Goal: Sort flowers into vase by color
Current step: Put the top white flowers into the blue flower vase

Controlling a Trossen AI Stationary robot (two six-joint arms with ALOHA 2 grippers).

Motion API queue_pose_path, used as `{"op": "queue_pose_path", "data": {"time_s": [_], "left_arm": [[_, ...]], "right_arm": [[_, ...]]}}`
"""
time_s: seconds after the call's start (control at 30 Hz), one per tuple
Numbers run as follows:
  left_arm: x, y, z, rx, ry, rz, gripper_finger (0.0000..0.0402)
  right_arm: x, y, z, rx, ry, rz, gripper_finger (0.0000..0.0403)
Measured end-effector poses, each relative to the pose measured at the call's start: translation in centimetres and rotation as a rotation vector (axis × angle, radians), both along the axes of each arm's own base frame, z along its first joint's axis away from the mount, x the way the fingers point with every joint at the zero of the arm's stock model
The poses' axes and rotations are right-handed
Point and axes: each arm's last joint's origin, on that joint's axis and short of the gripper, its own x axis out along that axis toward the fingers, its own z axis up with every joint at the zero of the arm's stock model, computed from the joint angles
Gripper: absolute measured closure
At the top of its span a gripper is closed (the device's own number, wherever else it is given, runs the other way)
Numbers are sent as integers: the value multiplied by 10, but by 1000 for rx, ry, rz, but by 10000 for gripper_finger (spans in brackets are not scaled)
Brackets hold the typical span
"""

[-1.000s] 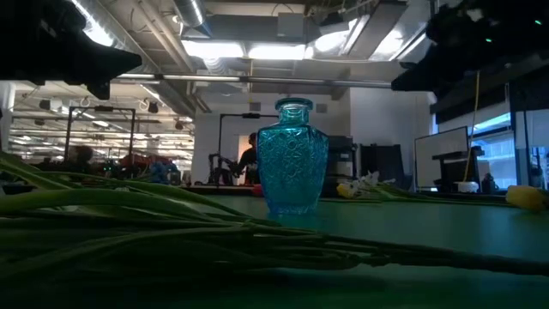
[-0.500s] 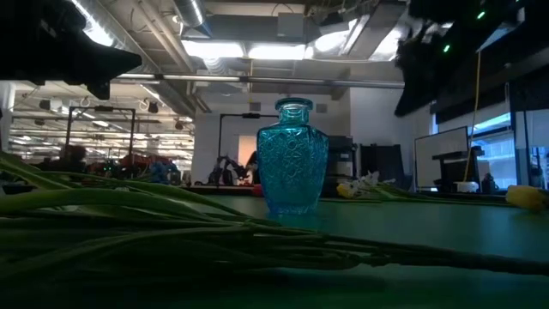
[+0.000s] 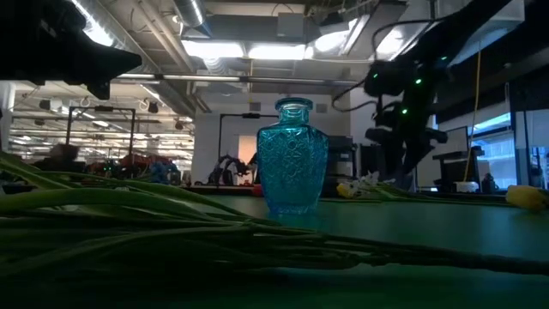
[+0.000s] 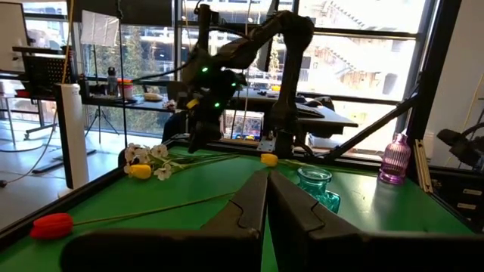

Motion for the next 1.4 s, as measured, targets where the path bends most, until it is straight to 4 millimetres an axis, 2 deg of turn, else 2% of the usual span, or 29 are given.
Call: {"op": "queue_pose_path", "data": {"time_s": [0.17, 0.3, 0.47, 0.63, 0.8, 0.97, 1.07, 1.23, 1.33, 1.4], "left_arm": [[0, 0, 0, 0, -1, 0, 392], [0, 0, 0, 0, 0, 0, 392], [0, 0, 0, 0, -1, 0, 392], [0, 0, 0, 0, -1, 0, 392], [0, 0, 0, 0, 0, 0, 392], [0, 0, 0, 0, -1, 0, 392], [0, 0, 0, 0, -1, 0, 392], [0, 0, 0, 0, -1, 0, 392], [0, 0, 0, 0, 0, 1, 392], [0, 0, 0, 0, -1, 0, 392]], "right_arm": [[17, -17, -5, 8, 181, -37, 183], [23, -35, -7, 28, 267, -81, 182], [18, -56, -22, 92, 307, -131, 182], [14, -67, -36, 145, 292, -151, 189], [16, -71, -46, 182, 279, -145, 244], [20, -69, -47, 193, 262, -106, 333], [22, -63, -32, 162, 268, -88, 387], [31, -45, 33, -54, 225, -65, 372], [39, -22, 75, -206, 128, -30, 382], [45, -1, 101, -302, 12, 14, 393]]}}
